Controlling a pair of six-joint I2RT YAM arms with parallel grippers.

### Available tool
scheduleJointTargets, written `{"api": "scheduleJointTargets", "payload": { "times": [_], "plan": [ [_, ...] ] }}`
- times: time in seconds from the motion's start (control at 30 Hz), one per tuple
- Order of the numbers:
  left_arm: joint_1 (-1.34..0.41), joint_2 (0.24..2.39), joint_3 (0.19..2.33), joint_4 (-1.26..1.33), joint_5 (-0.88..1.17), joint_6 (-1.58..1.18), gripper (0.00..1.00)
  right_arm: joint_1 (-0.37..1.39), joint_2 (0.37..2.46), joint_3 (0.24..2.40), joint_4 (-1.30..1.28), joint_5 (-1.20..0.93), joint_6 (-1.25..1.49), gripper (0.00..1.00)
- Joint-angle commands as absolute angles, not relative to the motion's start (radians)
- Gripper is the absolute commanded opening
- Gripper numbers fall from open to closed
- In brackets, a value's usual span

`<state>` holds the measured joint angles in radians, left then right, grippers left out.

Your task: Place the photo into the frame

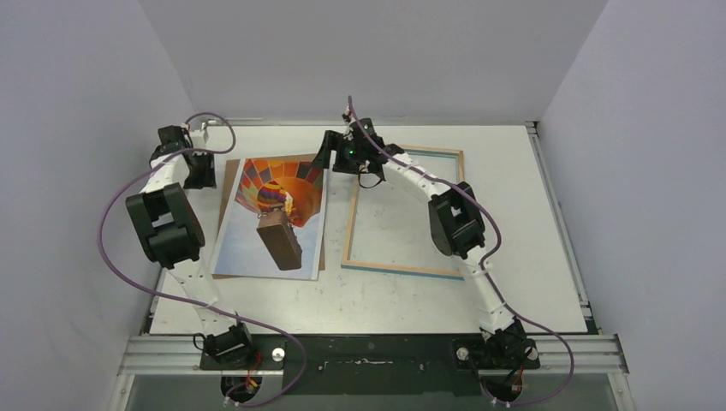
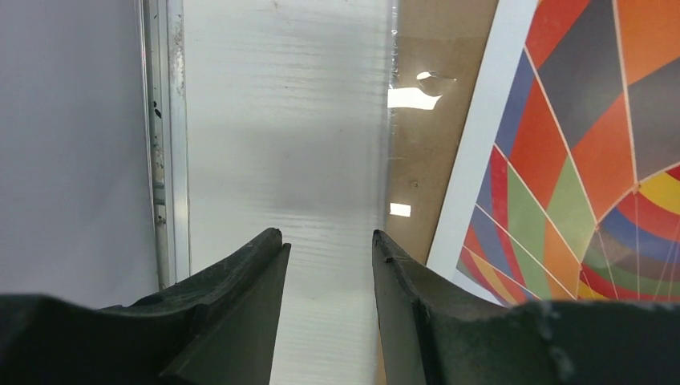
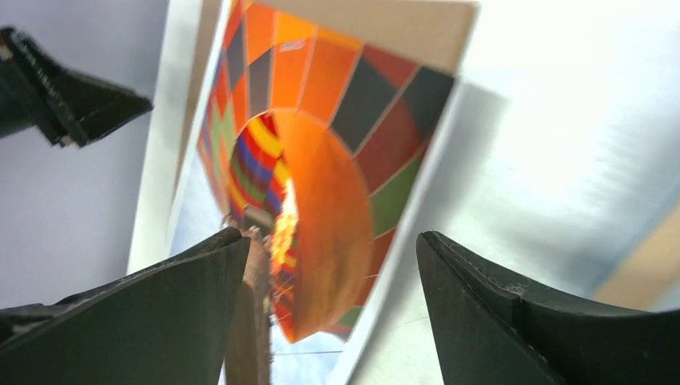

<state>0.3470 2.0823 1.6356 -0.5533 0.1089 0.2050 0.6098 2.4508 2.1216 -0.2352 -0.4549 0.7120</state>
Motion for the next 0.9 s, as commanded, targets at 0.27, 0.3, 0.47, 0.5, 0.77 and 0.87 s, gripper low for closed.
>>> {"api": "scheduleJointTargets", "payload": {
  "times": [0.27, 0.3, 0.47, 0.5, 0.77, 0.87],
  "plan": [
    [0.316, 2.181, 1.697, -0.505, 0.056, 0.203, 0.42, 0.561, 2.586, 2.283, -0.263, -0.327, 0.676, 0.81],
    [0.312, 2.185, 1.699, -0.502, 0.050, 0.201, 0.42, 0.560, 2.593, 2.283, -0.251, -0.326, 0.680, 0.82],
    [0.288, 2.215, 1.723, -0.506, 0.041, 0.204, 0.42, 0.563, 2.630, 2.303, -0.207, -0.327, 0.711, 0.83],
    [0.282, 2.219, 1.727, -0.507, 0.043, 0.205, 0.42, 0.566, 2.634, 2.309, -0.206, -0.327, 0.713, 0.84],
    [0.247, 2.235, 1.748, -0.506, 0.056, 0.224, 0.42, 0.588, 2.590, 2.210, -0.195, -0.347, 0.716, 0.83],
    [0.233, 2.245, 1.764, -0.513, 0.064, 0.237, 0.42, 0.602, 2.510, 2.057, -0.164, -0.353, 0.715, 0.82]
  ]
}}
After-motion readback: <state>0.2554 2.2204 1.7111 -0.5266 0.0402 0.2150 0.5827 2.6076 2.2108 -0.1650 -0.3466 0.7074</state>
